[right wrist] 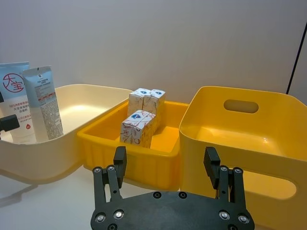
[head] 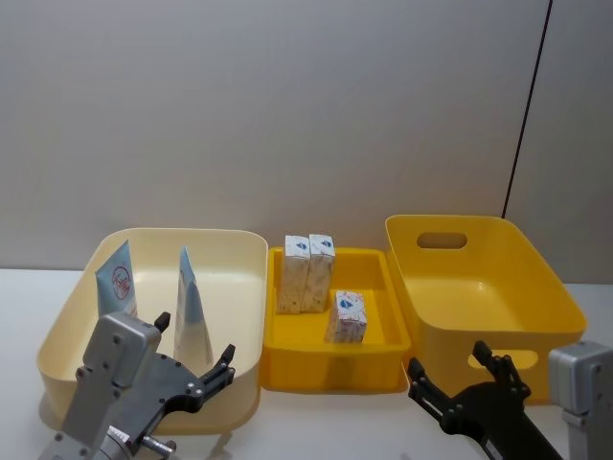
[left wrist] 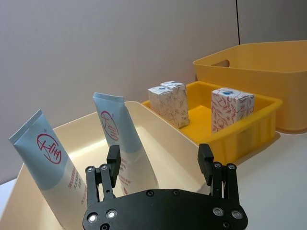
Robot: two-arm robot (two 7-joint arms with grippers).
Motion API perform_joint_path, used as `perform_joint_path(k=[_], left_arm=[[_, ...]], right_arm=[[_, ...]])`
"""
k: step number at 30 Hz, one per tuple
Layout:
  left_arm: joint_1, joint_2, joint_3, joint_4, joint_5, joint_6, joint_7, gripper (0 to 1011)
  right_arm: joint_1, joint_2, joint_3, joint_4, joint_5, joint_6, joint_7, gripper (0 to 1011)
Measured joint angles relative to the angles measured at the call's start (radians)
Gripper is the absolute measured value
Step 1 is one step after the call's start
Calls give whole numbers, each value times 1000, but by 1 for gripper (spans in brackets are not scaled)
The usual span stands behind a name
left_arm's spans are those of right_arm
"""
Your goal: Bimanual collaborative sorting of washing and personal care products
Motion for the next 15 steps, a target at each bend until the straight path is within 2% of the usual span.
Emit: perform_joint_path(k=[15], left_arm=[[0,0,0,0,0,0,0,1003]], right_arm=[[0,0,0,0,0,0,0,1001]])
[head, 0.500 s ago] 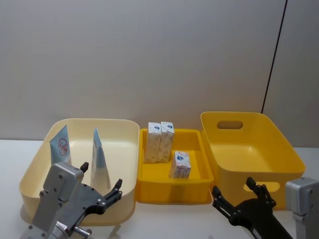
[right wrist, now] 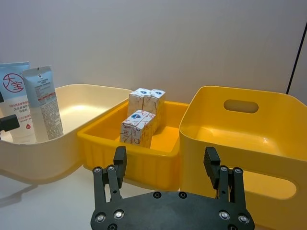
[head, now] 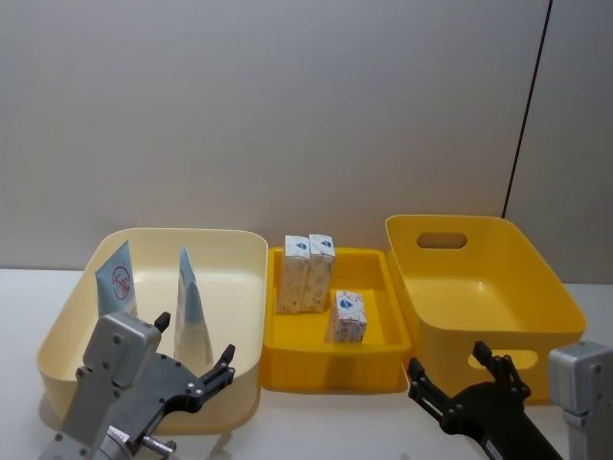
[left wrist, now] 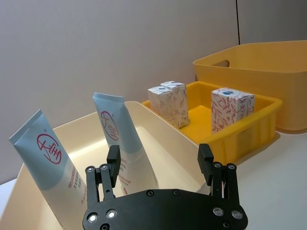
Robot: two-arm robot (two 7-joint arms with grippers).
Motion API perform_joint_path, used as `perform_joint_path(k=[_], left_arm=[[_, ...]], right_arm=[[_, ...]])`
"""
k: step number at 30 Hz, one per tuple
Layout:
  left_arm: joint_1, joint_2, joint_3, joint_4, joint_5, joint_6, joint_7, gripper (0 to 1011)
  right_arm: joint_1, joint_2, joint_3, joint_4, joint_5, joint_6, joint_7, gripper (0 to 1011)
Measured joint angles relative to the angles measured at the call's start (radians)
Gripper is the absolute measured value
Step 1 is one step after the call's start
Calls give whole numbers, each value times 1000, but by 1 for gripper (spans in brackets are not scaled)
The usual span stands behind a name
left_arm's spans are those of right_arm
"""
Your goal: Bimanual collaborative sorting of washing and personal care products
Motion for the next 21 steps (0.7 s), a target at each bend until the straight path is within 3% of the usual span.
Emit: perform_joint_path(k=[21], left_arm=[[0,0,0,0,0,0,0,1003]], right_arm=[[0,0,0,0,0,0,0,1001]])
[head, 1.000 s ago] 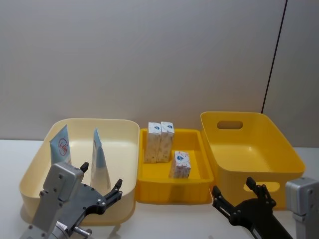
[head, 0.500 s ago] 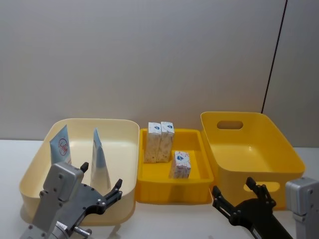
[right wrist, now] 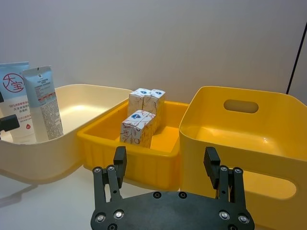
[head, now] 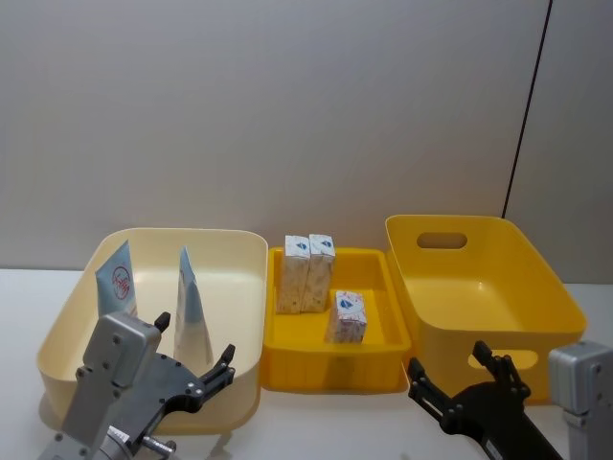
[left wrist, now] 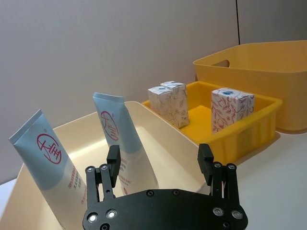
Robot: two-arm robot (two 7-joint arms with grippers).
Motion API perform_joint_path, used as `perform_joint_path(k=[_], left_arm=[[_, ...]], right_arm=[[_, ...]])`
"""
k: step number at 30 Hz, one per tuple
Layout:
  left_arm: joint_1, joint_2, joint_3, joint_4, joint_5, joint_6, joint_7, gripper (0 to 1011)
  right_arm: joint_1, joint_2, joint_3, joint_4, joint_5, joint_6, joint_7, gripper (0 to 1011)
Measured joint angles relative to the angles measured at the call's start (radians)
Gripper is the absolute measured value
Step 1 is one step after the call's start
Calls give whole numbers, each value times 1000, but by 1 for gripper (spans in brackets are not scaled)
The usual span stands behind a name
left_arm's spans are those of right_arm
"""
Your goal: Bimanual collaborative sorting of washing and personal care products
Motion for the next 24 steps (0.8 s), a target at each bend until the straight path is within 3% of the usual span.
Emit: perform_joint_path(k=[24], left_arm=[[0,0,0,0,0,0,0,1003]], right_arm=[[0,0,0,0,0,2,0,1001]])
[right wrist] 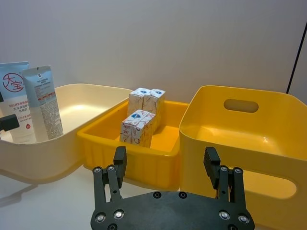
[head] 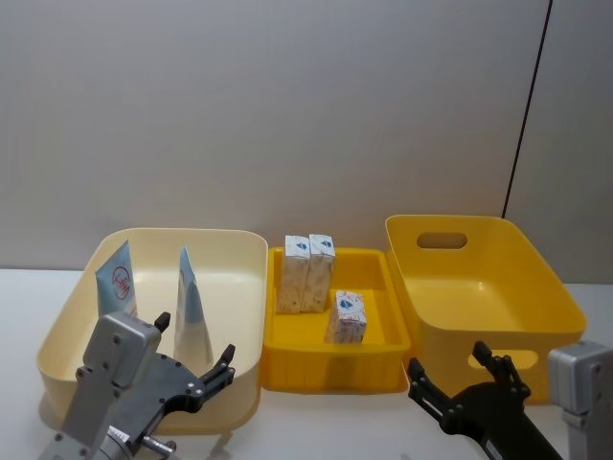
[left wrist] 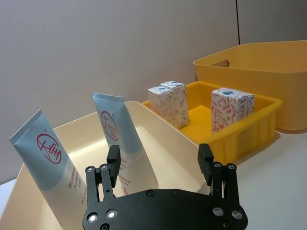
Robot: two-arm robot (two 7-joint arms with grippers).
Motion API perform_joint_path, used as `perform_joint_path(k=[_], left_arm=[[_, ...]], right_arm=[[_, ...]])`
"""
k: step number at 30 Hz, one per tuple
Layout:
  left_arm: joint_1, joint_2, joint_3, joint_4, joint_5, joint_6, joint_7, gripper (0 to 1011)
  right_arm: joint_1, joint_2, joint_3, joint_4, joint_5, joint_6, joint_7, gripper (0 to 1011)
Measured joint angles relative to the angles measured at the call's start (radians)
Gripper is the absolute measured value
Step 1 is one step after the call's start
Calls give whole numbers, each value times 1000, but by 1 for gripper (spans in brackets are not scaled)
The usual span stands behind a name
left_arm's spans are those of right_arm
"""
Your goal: Bimanual collaborative sorting of washing and personal care products
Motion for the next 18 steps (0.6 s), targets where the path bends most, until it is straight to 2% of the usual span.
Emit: perform_joint_path(k=[10,18], left_arm=[[0,0,0,0,0,0,0,1003],[0,0,0,0,0,0,0,1003]], right_arm=[[8,-7,1,-11,5,35,3,1001],[44,-18,-18,-23,14,154,6,1001]])
